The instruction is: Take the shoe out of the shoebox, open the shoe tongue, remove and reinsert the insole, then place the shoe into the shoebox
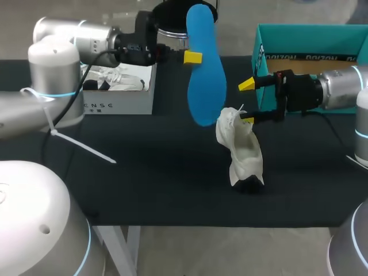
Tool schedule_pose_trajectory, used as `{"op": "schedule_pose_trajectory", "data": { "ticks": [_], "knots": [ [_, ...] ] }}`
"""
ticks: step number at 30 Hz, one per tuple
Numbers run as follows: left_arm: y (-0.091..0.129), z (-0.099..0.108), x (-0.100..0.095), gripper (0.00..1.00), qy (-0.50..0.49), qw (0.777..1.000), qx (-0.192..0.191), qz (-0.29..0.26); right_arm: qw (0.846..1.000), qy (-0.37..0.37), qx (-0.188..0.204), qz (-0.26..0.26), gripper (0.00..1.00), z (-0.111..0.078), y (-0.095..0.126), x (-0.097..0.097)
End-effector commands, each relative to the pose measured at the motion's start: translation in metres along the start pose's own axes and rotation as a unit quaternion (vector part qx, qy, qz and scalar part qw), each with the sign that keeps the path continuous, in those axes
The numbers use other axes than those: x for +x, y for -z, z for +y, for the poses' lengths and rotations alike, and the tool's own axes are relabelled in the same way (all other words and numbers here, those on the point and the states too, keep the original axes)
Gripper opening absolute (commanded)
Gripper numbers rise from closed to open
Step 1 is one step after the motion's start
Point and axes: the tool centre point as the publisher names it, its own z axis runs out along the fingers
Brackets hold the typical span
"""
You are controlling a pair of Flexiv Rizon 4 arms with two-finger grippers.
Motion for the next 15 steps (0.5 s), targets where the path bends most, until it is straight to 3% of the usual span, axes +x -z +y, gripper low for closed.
{"op": "schedule_pose_trajectory", "data": {
  "ticks": [1, 4, 9, 12, 15],
  "knots": [
    [-0.014, -0.006, 0.036, 0.0, -0.251, 0.964, -0.023, -0.084, 1.0, -0.001, 0.0, -0.001, 1.0, 0.001, -0.002, 0.0],
    [-0.015, -0.006, 0.053, 0.0, -0.355, 0.927, -0.011, -0.119, 1.0, -0.001, 0.0, -0.001, 1.0, 0.001, -0.002, 0.0],
    [-0.013, -0.004, 0.064, 0.0, -0.486, 0.858, 0.001, -0.166, 1.0, -0.001, 0.0, -0.001, 1.0, 0.001, -0.002, 0.0],
    [-0.006, 0.007, 0.068, 0.0, -0.542, 0.819, -0.013, -0.189, 1.0, -0.001, 0.0, -0.001, 1.0, 0.001, -0.002, 0.0],
    [0.003, 0.023, 0.063, 0.0, -0.57, 0.797, -0.034, -0.196, 1.0, -0.001, 0.0, -0.001, 1.0, 0.001, -0.002, 0.0]
  ]
}}
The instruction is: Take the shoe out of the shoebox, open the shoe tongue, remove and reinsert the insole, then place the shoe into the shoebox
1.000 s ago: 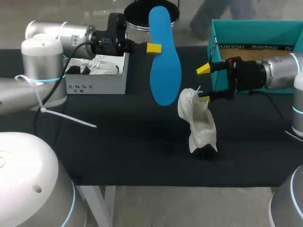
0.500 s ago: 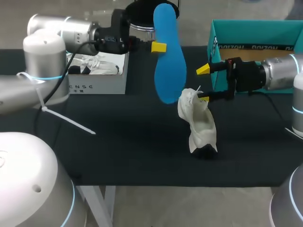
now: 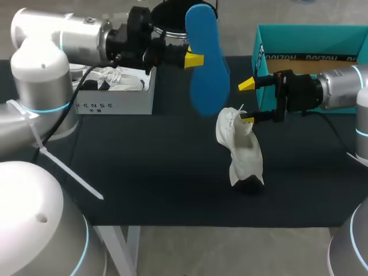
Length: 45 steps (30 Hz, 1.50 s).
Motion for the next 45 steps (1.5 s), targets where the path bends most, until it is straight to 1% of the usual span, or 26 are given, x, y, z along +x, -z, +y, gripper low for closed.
{"op": "schedule_pose_trajectory", "data": {
  "ticks": [1, 2, 5, 9, 11, 14, 18, 24, 29, 36, 42, 45],
  "knots": [
    [0.015, 0.023, 0.021, 0.0, -0.373, 0.914, -0.036, -0.158, 1.0, 0.0, -0.001, 0.0, 1.0, 0.0, -0.001, 0.0],
    [0.018, 0.033, 0.022, 0.0, -0.387, 0.907, -0.054, -0.159, 1.0, 0.0, -0.001, 0.0, 1.0, 0.0, -0.001, 0.0],
    [0.022, 0.056, 0.023, 0.0, -0.431, 0.884, -0.083, -0.163, 1.0, 0.0, -0.001, 0.0, 1.0, 0.0, -0.001, 0.0],
    [0.017, 0.085, 0.026, 0.0, -0.475, 0.859, -0.124, -0.148, 1.0, 0.0, -0.001, 0.0, 1.0, 0.0, -0.001, 0.0],
    [0.012, 0.096, 0.029, 0.0, -0.489, 0.851, -0.134, -0.138, 1.0, 0.0, -0.001, 0.0, 1.0, 0.0, -0.001, 0.0],
    [0.003, 0.105, 0.033, 0.0, -0.503, 0.843, -0.145, -0.12, 1.0, 0.0, -0.001, 0.0, 1.0, 0.0, -0.001, 0.0],
    [-0.004, 0.109, 0.034, 0.0, -0.518, 0.836, -0.149, -0.101, 1.0, 0.0, -0.001, 0.0, 1.0, 0.0, -0.001, 0.0],
    [-0.015, 0.112, 0.041, 0.0, -0.543, 0.821, -0.16, -0.068, 1.0, 0.0, -0.001, 0.0, 1.0, 0.0, -0.001, 0.0],
    [-0.022, 0.117, 0.048, 0.0, -0.553, 0.816, -0.164, -0.045, 1.0, 0.0, -0.001, 0.0, 1.0, 0.0, -0.001, 0.0],
    [-0.035, 0.123, 0.055, 0.0, -0.562, 0.811, -0.159, -0.021, 1.0, 0.0, -0.001, 0.0, 1.0, 0.0, -0.001, 0.0],
    [-0.045, 0.131, 0.05, 0.0, -0.572, 0.804, -0.162, -0.004, 1.0, 0.0, -0.001, 0.0, 1.0, 0.0, -0.001, 0.0],
    [-0.054, 0.129, 0.047, 0.0, -0.572, 0.805, -0.157, 0.003, 1.0, 0.0, -0.001, 0.0, 1.0, 0.0, -0.001, 0.0]
  ]
}}
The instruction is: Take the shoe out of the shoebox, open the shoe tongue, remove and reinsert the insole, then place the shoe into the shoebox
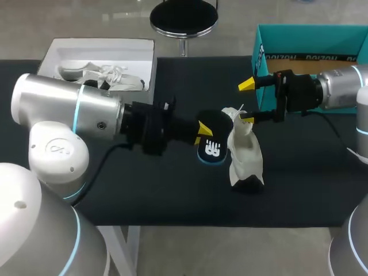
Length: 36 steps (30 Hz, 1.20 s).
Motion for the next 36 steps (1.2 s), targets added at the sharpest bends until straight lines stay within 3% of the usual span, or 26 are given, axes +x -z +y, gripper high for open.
{"op": "schedule_pose_trajectory", "data": {
  "ticks": [1, 19, 20, 21, 22, 36],
  "knots": [
    [-0.018, 0.008, -0.01, 0.0, 0.002, 1.0, 0.011, 0.005, 1.0, 0.0, -0.001, -0.001, 1.0, 0.0, -0.001, 0.0],
    [-0.064, 0.037, -0.008, 0.0, -0.026, 1.0, 0.005, 0.004, 1.0, 0.0, -0.001, -0.001, 1.0, 0.0, -0.001, 0.0],
    [-0.065, 0.04, -0.008, 0.0, -0.027, 1.0, 0.003, 0.003, 1.0, 0.0, -0.001, -0.001, 0.89, 0.0, -0.001, 0.0],
    [-0.066, 0.041, -0.008, 0.0, -0.027, 1.0, 0.002, 0.004, 1.0, 0.0, -0.001, -0.001, 0.15, 0.0, -0.001, 0.0],
    [-0.066, 0.041, -0.008, 0.0, -0.027, 1.0, 0.002, 0.004, 1.0, 0.0, -0.001, -0.001, 0.0, 0.0, -0.001, 0.0],
    [-0.06, 0.057, -0.007, 0.0, -0.014, 1.0, -0.021, -0.006, 1.0, 0.0, -0.001, -0.001, 0.0, 0.0, -0.001, 0.0]
  ]
}}
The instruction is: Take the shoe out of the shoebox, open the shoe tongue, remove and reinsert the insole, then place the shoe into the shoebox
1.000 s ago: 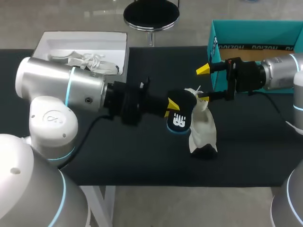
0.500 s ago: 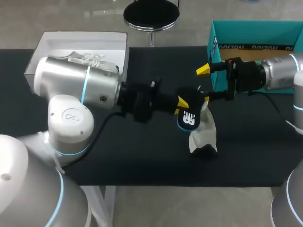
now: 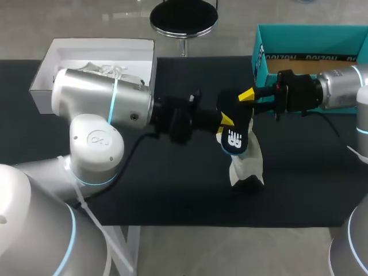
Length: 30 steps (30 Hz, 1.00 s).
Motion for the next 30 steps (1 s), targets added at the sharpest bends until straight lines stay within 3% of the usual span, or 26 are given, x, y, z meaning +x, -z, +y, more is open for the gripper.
{"op": "schedule_pose_trajectory", "data": {
  "ticks": [1, 12, 13, 14, 19, 23, 26, 30],
  "knots": [
    [-0.003, 0.002, 0.002, 0.0, 0.004, 1.0, -0.007, -0.004, 1.0, 0.0, 0.0, -0.001, 0.0, 0.0, -0.002, 0.0],
    [-0.003, 0.01, 0.005, 0.0, 0.023, 0.999, -0.028, -0.012, 1.0, 0.0, 0.0, -0.001, 0.0, 0.0, -0.002, 0.0],
    [-0.003, 0.01, 0.005, 0.36, 0.037, 0.999, -0.032, -0.011, 1.0, 0.0, 0.0, -0.001, 0.0, 0.0, -0.002, 0.0],
    [-0.003, 0.01, 0.005, 1.0, 0.05, 0.998, -0.039, -0.011, 1.0, 0.0, 0.0, -0.001, 0.0, 0.0, -0.002, 0.0],
    [0.004, 0.017, 0.009, 1.0, 0.058, 0.997, -0.058, 0.012, 1.0, 0.0, 0.0, -0.001, 0.0, 0.0, -0.002, 0.0],
    [0.034, 0.023, 0.006, 1.0, 0.112, 0.987, -0.083, 0.082, 1.0, 0.0, 0.0, -0.001, 0.0, 0.0, -0.002, 0.0],
    [0.061, 0.032, -0.002, 1.0, 0.154, 0.969, -0.125, 0.146, 1.0, 0.0, 0.0, -0.001, 0.0, 0.0, -0.002, 0.0],
    [0.094, 0.048, -0.011, 1.0, 0.2, 0.925, -0.193, 0.26, 1.0, 0.0, 0.0, -0.001, 0.0, 0.0, -0.002, 0.0]
  ]
}}
